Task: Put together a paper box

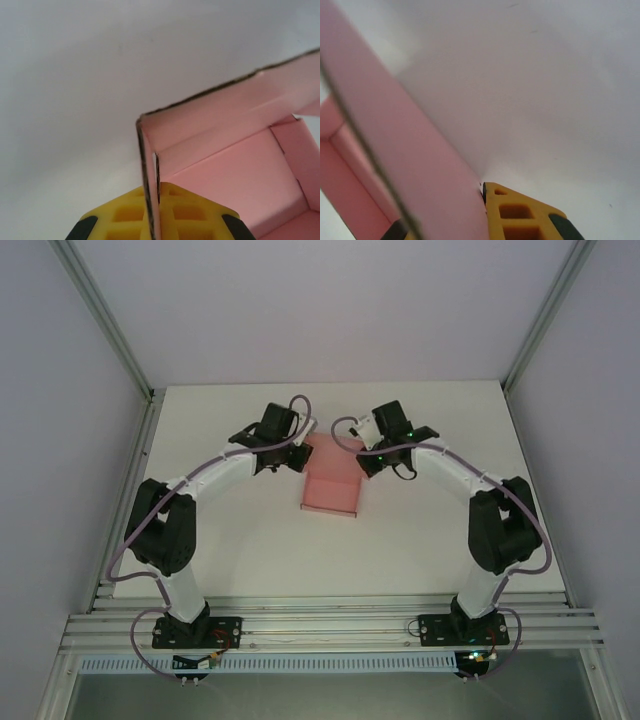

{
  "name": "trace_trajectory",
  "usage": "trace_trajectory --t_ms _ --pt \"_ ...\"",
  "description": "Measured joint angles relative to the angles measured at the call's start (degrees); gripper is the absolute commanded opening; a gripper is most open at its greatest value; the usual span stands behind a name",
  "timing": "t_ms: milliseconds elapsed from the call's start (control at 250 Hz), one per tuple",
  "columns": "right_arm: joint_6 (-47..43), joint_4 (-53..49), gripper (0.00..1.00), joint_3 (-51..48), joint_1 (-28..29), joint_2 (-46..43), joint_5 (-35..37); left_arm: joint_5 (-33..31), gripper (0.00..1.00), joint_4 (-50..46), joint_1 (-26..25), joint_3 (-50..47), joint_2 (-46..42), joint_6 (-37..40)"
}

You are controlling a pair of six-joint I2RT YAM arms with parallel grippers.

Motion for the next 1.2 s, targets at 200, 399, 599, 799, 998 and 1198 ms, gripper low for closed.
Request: trace_trajectory --t_ms 200,399,599,799,998,1198 --pt "16.09 6.23 0.15 -1.46 6.56 -0.68 17.90 -11.06 0.00 4.09 -2.78 -0.02 -0.20 -7.72" --pt "27.63 7.50 0.12 -0.09 10.54 1.46 30.25 -13.88 0.00 6.23 -4.63 -4.94 -3.89 -12.96" --pt "36.35 10.91 0.09 -0.72 11.69 3.41 34.80 -16.17 0.00 8.26 -5.90 -8.11 -4.74 -16.13" --pt "39.45 20.04 0.09 -8.48 14.99 3.34 37.97 -17.18 0.00 12.59 -6.03 -14.27 -6.51 -18.49" --pt "39.19 28.48 0.08 -14.49 17.29 1.86 40.87 -17.33 0.00 19.06 -6.27 -20.46 -9.44 -21.33" --pt "38.01 37.31 0.05 -21.92 20.04 -0.50 45.20 -17.90 0.00 24.46 -7.98 -25.90 -12.22 -22.38"
